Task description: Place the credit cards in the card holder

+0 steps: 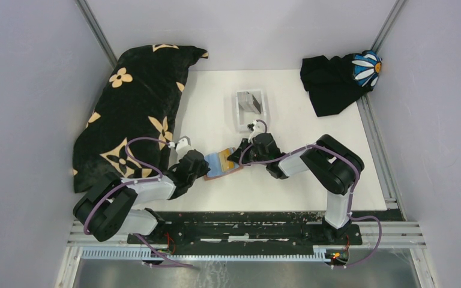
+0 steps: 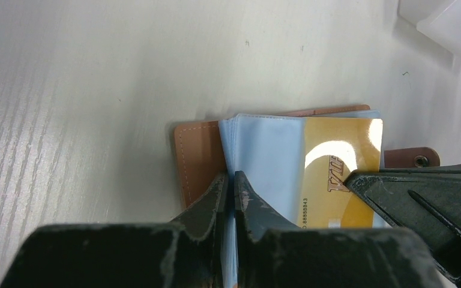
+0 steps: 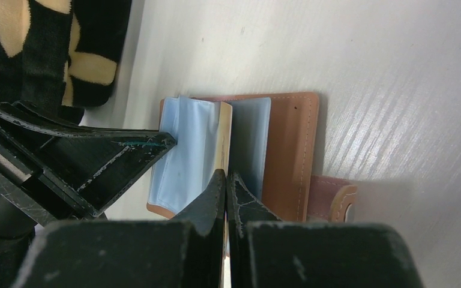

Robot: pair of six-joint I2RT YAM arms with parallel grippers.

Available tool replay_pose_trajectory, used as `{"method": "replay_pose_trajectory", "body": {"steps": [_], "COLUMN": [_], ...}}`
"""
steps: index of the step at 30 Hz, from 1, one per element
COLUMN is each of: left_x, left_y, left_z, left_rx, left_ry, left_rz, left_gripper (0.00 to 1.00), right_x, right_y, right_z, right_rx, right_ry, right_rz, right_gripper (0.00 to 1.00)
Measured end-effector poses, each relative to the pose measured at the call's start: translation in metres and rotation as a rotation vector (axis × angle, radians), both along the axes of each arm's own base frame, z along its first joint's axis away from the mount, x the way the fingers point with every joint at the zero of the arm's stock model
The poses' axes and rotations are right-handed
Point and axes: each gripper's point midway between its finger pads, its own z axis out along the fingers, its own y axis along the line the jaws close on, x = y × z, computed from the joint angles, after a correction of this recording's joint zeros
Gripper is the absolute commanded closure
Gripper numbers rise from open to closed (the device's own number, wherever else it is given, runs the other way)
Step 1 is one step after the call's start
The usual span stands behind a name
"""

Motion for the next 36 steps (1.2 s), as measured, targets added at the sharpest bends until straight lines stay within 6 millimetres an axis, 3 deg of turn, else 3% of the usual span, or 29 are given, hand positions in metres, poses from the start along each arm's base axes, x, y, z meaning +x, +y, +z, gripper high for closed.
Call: {"method": "replay_pose_trajectory", "body": {"steps": [36], "left_x": [-0.0046], "left_y": [-0.0016], "left_z": [-0.0006], "left_rx": [0.093], "left_ry": [0.025], "left_rz": [0.004], "left_gripper": [0.97], "right_x": [-0.0072], "right_y": [0.0022], "right_z": [-0.0052], "right_rx": [0.179], "right_ry": [0.082], "right_rz": [-0.048], "right_gripper": [0.99]}}
